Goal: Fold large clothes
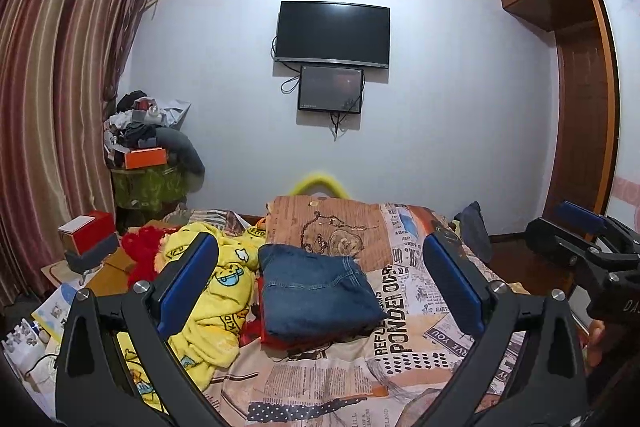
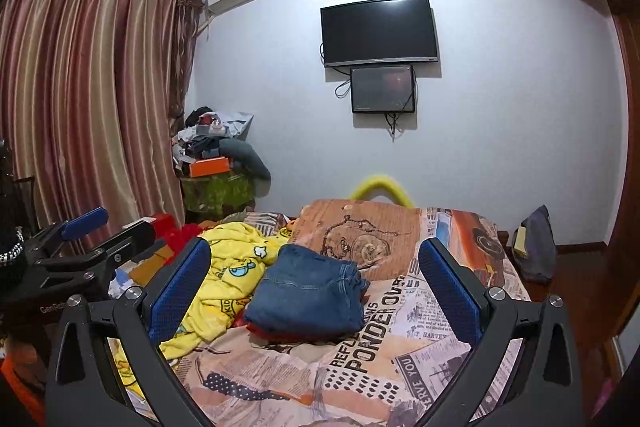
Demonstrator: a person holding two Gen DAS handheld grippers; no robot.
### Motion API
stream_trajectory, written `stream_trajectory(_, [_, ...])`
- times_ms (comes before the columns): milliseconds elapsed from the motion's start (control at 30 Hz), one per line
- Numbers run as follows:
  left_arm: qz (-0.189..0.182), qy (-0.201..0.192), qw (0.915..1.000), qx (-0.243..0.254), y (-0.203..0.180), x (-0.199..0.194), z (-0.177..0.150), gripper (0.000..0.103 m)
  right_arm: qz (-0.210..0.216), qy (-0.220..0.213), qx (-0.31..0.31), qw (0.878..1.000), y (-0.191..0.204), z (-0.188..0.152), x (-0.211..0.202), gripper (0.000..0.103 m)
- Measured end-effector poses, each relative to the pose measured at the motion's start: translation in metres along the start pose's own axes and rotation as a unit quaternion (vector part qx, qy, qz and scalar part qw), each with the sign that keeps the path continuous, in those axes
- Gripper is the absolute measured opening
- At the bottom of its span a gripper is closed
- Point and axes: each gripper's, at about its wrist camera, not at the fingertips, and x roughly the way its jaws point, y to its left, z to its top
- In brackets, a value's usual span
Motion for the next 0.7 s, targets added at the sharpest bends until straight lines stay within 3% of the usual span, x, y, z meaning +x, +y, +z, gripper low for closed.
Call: stream_trajectory(700, [-0.011, 0.005, 0.9999, 0.005, -0.0036, 0.0003, -0.0008, 0.103, -0.004, 0.006, 0.003, 1.0, -0.0027, -0.0028, 0.0019, 0.103])
